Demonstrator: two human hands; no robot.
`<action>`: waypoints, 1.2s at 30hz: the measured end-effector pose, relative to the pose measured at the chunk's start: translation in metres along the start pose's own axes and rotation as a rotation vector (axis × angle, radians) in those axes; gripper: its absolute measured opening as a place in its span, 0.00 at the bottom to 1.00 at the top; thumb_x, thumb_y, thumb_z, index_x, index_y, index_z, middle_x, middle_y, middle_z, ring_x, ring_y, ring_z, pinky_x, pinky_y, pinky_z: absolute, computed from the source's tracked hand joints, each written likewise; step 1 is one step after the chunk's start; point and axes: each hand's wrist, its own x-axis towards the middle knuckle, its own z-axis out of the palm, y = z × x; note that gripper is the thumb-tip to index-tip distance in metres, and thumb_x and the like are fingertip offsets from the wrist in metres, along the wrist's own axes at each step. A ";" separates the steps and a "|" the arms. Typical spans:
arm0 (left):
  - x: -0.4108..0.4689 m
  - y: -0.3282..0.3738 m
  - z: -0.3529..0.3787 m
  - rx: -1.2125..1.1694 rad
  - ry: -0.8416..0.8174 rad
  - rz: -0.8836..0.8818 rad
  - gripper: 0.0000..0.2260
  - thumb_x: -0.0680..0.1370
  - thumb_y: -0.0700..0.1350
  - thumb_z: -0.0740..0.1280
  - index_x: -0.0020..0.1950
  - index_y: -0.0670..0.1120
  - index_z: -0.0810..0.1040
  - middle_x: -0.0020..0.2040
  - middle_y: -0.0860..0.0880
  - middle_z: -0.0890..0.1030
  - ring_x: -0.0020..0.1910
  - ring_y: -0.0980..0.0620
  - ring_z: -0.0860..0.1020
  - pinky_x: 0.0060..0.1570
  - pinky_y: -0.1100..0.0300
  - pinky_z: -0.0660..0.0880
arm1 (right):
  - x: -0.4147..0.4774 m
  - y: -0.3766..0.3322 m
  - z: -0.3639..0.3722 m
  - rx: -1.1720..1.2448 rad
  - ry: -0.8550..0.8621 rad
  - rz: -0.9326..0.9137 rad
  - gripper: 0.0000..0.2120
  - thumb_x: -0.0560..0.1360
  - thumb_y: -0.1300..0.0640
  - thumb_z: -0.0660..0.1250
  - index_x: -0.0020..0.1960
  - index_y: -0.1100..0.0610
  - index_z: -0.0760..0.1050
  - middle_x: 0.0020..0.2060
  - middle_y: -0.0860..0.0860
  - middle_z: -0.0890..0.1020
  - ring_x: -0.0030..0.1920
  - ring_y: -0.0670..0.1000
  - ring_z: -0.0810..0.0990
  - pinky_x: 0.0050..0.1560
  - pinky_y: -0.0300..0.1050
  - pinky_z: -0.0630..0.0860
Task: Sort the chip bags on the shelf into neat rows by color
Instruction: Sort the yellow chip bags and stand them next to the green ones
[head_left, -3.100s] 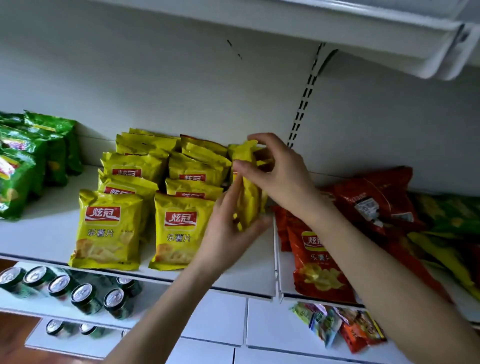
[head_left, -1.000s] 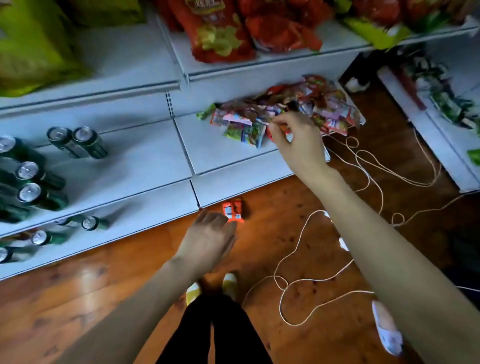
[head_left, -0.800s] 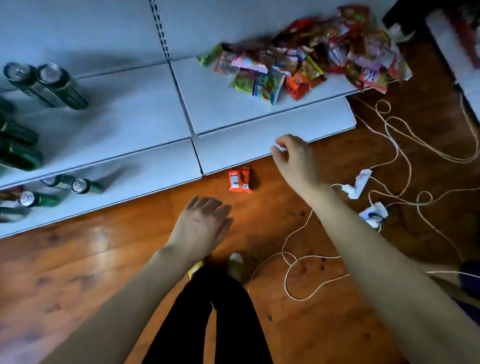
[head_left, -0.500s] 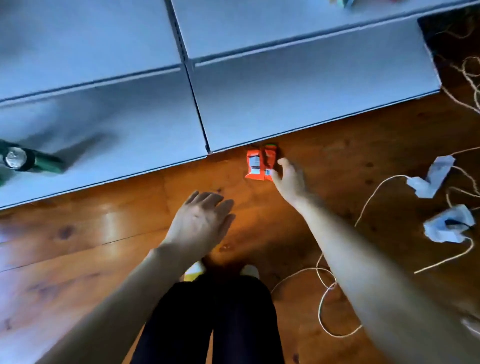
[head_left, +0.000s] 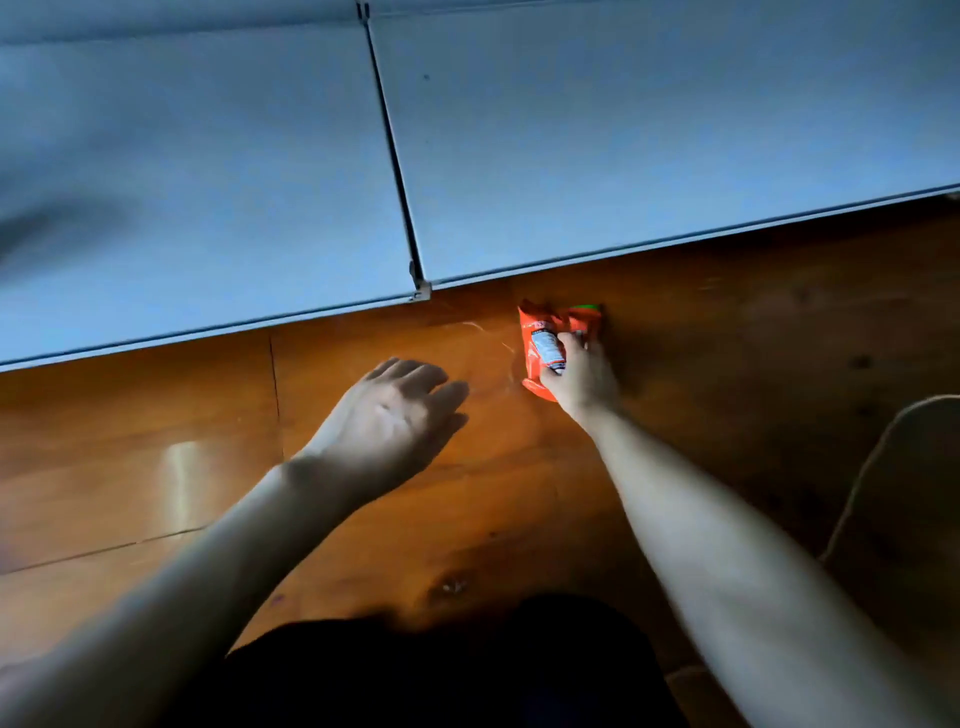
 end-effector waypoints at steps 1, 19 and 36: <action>-0.003 0.005 -0.009 -0.030 -0.020 -0.014 0.17 0.75 0.49 0.59 0.50 0.40 0.82 0.43 0.41 0.82 0.40 0.40 0.82 0.39 0.51 0.79 | -0.016 -0.002 -0.011 0.101 -0.016 0.007 0.23 0.73 0.54 0.67 0.67 0.54 0.68 0.59 0.59 0.73 0.59 0.60 0.73 0.56 0.46 0.71; 0.003 0.226 -0.509 -0.592 0.356 -0.260 0.28 0.75 0.60 0.57 0.68 0.42 0.72 0.61 0.42 0.77 0.60 0.45 0.76 0.53 0.62 0.67 | -0.338 -0.174 -0.568 0.788 0.008 -0.262 0.27 0.70 0.56 0.72 0.66 0.47 0.66 0.64 0.52 0.72 0.65 0.49 0.71 0.66 0.50 0.70; 0.129 0.255 -0.720 -0.137 0.704 -0.108 0.22 0.78 0.54 0.57 0.58 0.38 0.78 0.50 0.41 0.81 0.44 0.39 0.81 0.35 0.53 0.78 | -0.241 -0.241 -0.896 0.391 0.447 -0.711 0.28 0.71 0.56 0.71 0.69 0.56 0.66 0.65 0.54 0.71 0.64 0.51 0.70 0.64 0.42 0.66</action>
